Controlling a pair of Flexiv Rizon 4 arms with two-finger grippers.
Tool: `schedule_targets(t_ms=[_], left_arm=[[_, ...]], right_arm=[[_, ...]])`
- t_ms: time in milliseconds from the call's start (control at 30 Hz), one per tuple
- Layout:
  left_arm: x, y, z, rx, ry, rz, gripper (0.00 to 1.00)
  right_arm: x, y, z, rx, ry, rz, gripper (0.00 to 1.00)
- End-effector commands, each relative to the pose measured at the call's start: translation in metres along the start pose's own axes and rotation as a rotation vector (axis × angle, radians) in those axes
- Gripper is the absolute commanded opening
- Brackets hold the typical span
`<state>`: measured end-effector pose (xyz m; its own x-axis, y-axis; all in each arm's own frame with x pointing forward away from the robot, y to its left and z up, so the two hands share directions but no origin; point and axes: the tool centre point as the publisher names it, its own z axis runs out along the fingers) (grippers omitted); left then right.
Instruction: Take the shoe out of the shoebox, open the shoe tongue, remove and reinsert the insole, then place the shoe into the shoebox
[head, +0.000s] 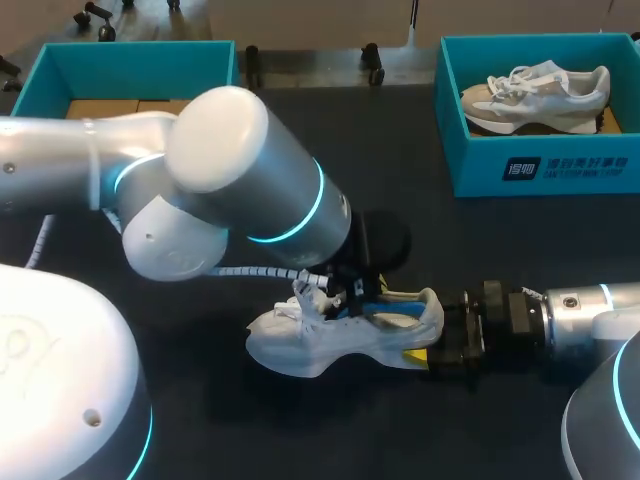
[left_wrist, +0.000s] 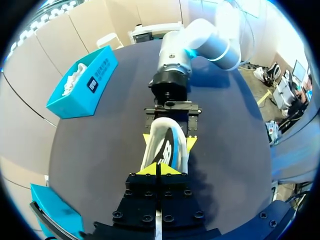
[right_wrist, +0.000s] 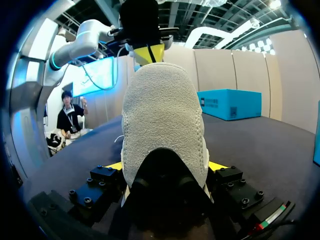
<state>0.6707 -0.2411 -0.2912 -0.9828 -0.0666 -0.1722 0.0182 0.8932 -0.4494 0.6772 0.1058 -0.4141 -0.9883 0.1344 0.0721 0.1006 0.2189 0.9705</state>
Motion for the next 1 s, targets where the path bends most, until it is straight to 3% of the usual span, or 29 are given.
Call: schedule_targets(t_ms=[33,100,133,1000], left_arm=[[0.009,0.002,-0.014,-0.009,-0.037,0.013,0.29],[0.012,0.002,-0.013,-0.018,-0.052,0.022,0.43],[0.013,0.002,-0.012,-0.024,-0.056,0.026,0.45],[0.018,-0.003,0.026,-0.135,-0.095,0.106,0.45]], right_arm=[[0.001,0.001,0.001,0.003,-0.002,0.001,0.00],[0.001,0.001,0.001,0.003,-0.002,0.001,0.00],[0.001,0.001,0.001,0.003,-0.002,0.001,0.00],[0.001,0.001,0.001,0.003,-0.002,0.001,0.00]])
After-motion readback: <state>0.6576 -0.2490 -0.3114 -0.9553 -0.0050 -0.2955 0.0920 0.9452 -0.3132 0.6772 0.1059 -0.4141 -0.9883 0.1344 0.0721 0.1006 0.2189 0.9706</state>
